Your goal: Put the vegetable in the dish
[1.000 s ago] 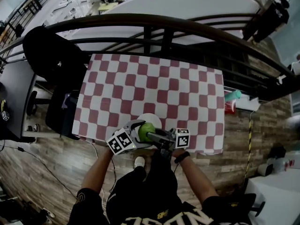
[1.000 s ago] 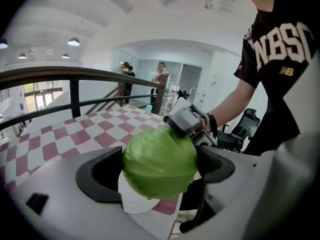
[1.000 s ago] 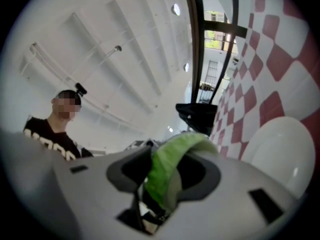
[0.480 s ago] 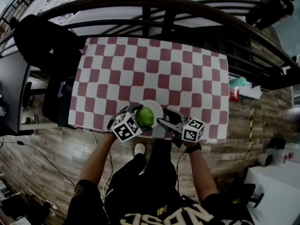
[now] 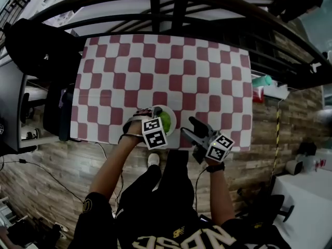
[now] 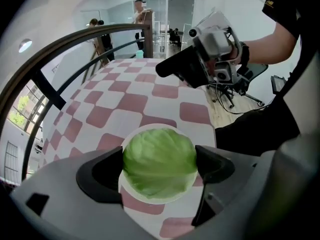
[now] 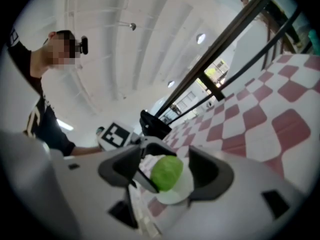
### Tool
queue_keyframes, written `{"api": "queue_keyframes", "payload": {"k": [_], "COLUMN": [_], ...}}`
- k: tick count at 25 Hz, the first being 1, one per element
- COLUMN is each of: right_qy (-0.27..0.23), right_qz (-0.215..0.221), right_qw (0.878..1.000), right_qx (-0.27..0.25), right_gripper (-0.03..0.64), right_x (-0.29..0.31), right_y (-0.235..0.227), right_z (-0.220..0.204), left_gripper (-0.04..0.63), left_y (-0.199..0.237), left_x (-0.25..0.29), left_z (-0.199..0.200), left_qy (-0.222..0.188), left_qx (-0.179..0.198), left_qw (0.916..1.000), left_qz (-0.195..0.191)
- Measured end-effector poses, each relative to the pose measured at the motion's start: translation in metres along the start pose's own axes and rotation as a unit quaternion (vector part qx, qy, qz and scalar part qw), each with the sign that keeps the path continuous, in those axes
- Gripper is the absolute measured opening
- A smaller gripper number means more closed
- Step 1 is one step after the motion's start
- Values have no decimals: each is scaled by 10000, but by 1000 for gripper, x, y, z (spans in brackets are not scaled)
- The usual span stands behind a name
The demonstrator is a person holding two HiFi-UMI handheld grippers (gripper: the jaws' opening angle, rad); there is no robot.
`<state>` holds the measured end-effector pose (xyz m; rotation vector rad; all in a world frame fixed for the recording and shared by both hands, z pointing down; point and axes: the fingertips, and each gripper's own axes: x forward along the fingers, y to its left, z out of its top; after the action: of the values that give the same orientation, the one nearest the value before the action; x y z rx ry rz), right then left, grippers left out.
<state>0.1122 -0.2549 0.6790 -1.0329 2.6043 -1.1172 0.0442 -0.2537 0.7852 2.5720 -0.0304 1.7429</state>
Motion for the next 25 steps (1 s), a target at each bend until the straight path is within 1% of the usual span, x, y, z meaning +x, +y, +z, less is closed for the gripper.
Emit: {"api": "queue_keyframes", "payload": {"k": [4, 5, 7, 10, 12, 13, 15, 17, 18, 20, 22, 23, 25], "right_qy": [-53, -58, -47, 41, -6, -77, -295, -580, -744, -1111, -1455, -1554, -1587], "right_qz": [49, 62, 112, 155, 128, 105, -8, -228, -348, -562, -753, -848, -1060], "right_qw": [10000, 10000, 9999, 9999, 9999, 9999, 9996, 9980, 9965, 9920, 9862, 9837, 9800], "right_qx": [41, 36, 19, -39, -58, -56, -49, -90, -125, -184, -243, -304, -568], "right_gripper": [300, 299, 300, 299, 299, 299, 299, 299, 299, 299, 299, 299, 298], "right_x": [-7, -9, -10, -8, -6, -5, -4, -3, -2, 3, 9, 12, 15], "right_y": [8, 9, 11, 19, 25, 28, 33, 36, 38, 41, 47, 51, 60], "right_z": [-2, -2, -4, -6, -1, 5, 19, 39, 52, 79, 109, 124, 151], "left_gripper": [472, 472, 472, 472, 474, 474, 474, 474, 474, 474, 472, 472, 472], "left_y": [-3, -3, 1, 10, 13, 15, 16, 21, 26, 45, 65, 74, 87], "left_x": [13, 15, 18, 18, 10, 2, -20, -47, -63, -103, -149, -172, -213], "left_z": [-6, -6, -5, -2, 0, 2, 10, 22, 27, 37, 47, 51, 62], "left_qy": [214, 228, 194, 44, -72, -174, -539, -1034, -1305, -1896, -2443, -2654, -2995], "left_qx": [-105, -130, -134, -212, -330, -454, -892, -1386, -1602, -1967, -2238, -2318, -2383], "left_qw": [9994, 9994, 9996, 9996, 9989, 9981, 9936, 9835, 9762, 9565, 9333, 9227, 9049], "left_qz": [-238, -246, -143, 152, 327, 387, 435, 532, 659, 1019, 1387, 1564, 1864]}}
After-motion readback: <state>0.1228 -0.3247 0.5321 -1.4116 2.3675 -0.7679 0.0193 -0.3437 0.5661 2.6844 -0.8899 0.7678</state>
